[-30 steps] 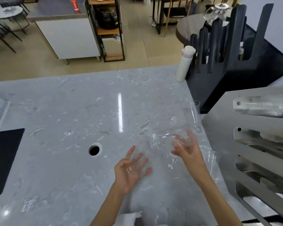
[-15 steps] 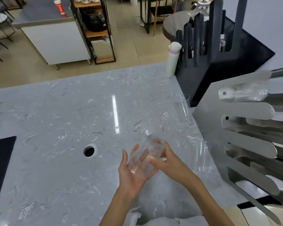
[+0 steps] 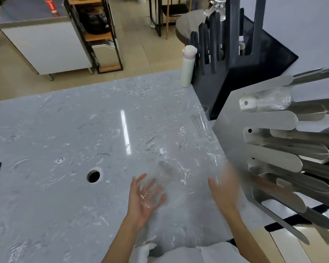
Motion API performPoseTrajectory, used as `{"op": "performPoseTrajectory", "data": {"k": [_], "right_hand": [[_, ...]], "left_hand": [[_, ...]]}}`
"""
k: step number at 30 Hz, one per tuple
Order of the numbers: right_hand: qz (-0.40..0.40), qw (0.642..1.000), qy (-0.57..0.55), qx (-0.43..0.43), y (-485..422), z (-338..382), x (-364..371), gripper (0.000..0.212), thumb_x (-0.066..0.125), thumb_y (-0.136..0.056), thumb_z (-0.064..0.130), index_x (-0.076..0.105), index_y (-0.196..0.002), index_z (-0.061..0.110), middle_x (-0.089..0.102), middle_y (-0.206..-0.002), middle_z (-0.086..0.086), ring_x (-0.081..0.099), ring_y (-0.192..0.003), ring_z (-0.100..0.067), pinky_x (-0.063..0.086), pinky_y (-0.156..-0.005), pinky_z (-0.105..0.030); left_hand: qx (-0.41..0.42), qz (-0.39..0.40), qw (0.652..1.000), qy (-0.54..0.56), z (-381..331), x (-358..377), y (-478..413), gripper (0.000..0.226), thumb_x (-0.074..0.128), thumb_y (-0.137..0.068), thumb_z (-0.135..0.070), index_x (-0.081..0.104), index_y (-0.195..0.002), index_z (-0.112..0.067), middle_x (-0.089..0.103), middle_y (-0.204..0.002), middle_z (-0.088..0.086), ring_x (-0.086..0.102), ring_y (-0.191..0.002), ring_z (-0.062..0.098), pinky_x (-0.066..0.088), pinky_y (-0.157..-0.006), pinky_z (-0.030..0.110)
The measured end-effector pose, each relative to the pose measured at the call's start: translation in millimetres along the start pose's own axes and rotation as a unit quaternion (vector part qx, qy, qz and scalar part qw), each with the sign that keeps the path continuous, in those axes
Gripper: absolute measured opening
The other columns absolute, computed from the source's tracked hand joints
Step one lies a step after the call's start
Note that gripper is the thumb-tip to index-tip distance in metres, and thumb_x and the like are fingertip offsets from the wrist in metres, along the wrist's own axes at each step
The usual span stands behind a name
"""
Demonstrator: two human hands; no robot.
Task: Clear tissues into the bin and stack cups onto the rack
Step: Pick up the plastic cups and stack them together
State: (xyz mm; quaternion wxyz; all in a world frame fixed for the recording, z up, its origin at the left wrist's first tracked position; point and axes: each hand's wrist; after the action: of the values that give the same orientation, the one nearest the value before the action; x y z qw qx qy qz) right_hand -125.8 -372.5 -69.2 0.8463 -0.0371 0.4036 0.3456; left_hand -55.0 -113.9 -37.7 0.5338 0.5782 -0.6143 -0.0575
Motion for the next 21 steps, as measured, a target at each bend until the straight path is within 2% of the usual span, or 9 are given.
{"op": "performPoseTrajectory", "data": {"k": [2,3,5,8,11,14,18,21], "right_hand": [[0.092,0.991,-0.075,-0.069,1,7,-2,0.088,0.079,-0.080,0.027,0.027,-0.146,0.052,0.033,-0.130,0.000,0.048,-0.111,-0.020,0.041,-0.090,-0.014],[0.146,0.979,-0.102,-0.099,2,14,-7,0.090,0.082,-0.078,0.028,0.028,-0.143,0.059,0.029,-0.125,0.008,0.049,-0.108,-0.011,0.042,-0.085,-0.007],[0.219,0.957,-0.128,-0.139,3,34,-24,0.090,0.087,-0.070,0.036,0.032,-0.134,0.064,0.034,-0.124,0.014,0.053,-0.107,-0.002,0.048,-0.079,-0.013],[0.246,0.938,-0.176,-0.169,5,64,-55,0.077,0.089,-0.056,0.052,0.042,-0.116,0.051,0.056,-0.124,0.019,0.062,-0.108,-0.007,0.048,-0.076,-0.025],[0.277,0.929,-0.124,-0.210,11,93,-72,0.065,0.086,-0.057,0.057,0.052,-0.112,0.050,0.054,-0.125,0.020,0.060,-0.104,-0.007,0.052,-0.079,-0.026],[0.318,0.902,-0.047,-0.287,23,119,-64,0.057,0.084,-0.070,0.042,0.057,-0.120,0.051,0.041,-0.126,0.020,0.049,-0.115,-0.002,0.044,-0.086,-0.017],[0.337,0.877,0.020,-0.341,39,137,-38,0.069,0.079,-0.080,0.031,0.046,-0.138,0.046,0.035,-0.131,0.019,0.034,-0.128,-0.003,0.030,-0.105,-0.019],[0.331,0.875,0.041,-0.350,43,143,-27,0.074,0.076,-0.082,0.038,0.036,-0.143,0.048,0.034,-0.138,0.023,0.029,-0.133,-0.002,0.027,-0.110,-0.024]], "left_hand": [[0.029,-0.007,0.999,-0.030,-11,-5,-1,0.045,0.050,-0.093,-0.059,0.065,-0.119,-0.026,0.068,-0.129,0.013,0.059,-0.126,0.040,0.046,-0.100,0.059],[0.042,-0.006,0.998,-0.045,-17,-8,-1,0.047,0.048,-0.094,-0.059,0.063,-0.125,-0.026,0.066,-0.132,0.013,0.057,-0.129,0.041,0.045,-0.102,0.060],[0.058,-0.002,0.997,-0.058,-30,-16,-1,0.050,0.048,-0.096,-0.055,0.058,-0.134,-0.024,0.065,-0.133,0.011,0.051,-0.134,0.043,0.040,-0.105,0.062],[0.066,-0.005,0.996,-0.054,-41,-21,2,0.049,0.048,-0.095,-0.055,0.059,-0.133,-0.026,0.065,-0.135,0.011,0.049,-0.136,0.043,0.036,-0.108,0.064],[0.058,0.003,0.997,-0.051,-39,-14,7,0.050,0.047,-0.096,-0.055,0.059,-0.134,-0.025,0.056,-0.146,0.014,0.057,-0.130,0.040,0.045,-0.102,0.060],[0.052,0.036,0.995,-0.078,-24,-1,9,0.050,0.046,-0.097,-0.056,0.062,-0.131,-0.024,0.058,-0.138,0.023,0.064,-0.117,0.037,0.058,-0.088,0.055],[0.015,0.065,0.997,-0.042,-6,13,12,0.061,0.048,-0.090,-0.067,0.060,-0.133,-0.025,0.064,-0.136,0.018,0.060,-0.126,0.042,0.049,-0.096,0.070],[-0.011,0.063,0.998,0.001,-7,11,13,0.060,0.058,-0.088,-0.065,0.063,-0.128,-0.021,0.068,-0.131,0.016,0.064,-0.121,0.039,0.051,-0.094,0.066]]}}
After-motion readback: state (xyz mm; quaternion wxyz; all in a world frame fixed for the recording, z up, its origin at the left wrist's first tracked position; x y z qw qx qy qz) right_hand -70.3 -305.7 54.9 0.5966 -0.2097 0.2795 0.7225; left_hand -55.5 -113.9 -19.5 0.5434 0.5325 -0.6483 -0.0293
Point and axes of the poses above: each hand's wrist, its own y-axis away from the middle knuckle, its own x-axis out of the palm, z = x × y
